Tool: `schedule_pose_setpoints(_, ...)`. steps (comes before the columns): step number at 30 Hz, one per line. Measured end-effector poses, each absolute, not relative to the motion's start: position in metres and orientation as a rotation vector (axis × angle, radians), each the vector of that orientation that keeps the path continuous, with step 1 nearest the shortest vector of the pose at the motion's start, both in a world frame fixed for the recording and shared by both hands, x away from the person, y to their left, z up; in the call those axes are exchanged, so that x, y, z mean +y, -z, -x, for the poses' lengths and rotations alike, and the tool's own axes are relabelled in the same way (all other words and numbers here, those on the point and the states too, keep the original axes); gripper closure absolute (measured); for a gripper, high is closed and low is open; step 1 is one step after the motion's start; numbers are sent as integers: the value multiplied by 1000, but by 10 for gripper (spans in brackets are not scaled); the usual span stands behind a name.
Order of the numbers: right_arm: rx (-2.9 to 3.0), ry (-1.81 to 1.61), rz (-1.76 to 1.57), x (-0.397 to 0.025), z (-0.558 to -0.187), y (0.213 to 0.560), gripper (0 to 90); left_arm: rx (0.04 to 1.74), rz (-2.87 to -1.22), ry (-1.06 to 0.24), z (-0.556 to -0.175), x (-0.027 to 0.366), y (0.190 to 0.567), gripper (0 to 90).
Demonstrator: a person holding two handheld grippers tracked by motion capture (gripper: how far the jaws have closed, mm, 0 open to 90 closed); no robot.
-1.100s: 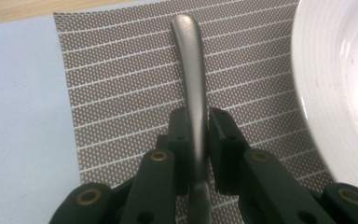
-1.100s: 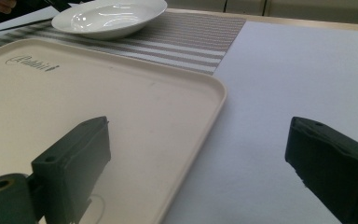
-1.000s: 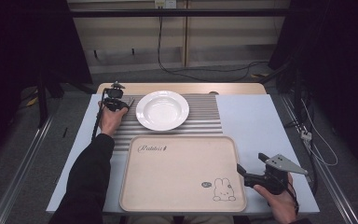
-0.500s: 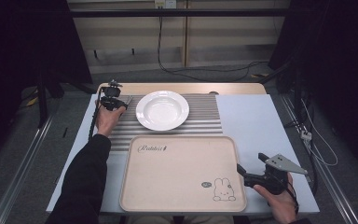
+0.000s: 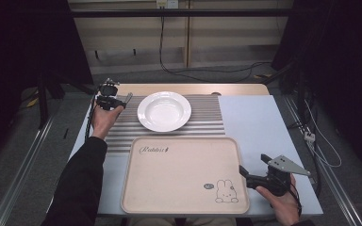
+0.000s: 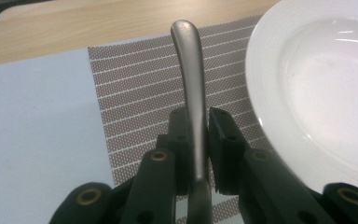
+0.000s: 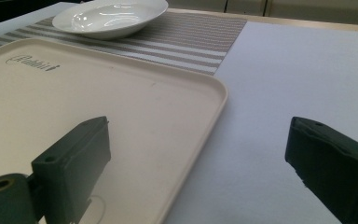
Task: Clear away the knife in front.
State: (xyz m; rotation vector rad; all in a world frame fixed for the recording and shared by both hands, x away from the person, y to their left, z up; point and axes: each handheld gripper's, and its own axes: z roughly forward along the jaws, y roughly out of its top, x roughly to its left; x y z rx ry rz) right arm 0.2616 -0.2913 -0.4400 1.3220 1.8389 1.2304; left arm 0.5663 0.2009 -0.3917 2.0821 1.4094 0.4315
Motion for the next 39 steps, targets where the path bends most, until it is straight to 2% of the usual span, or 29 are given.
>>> schedule_pose_setpoints(21, 1844, -1233, -1310, -290, -261, 439, 65, 1375, -2038, -436, -530, 204, 372, 798)
schedule_pose_setpoints(39, 1844, -1229, -1304, -290, -261, 439, 66, 1272, -2088, -465, -486, 198, 355, 798)
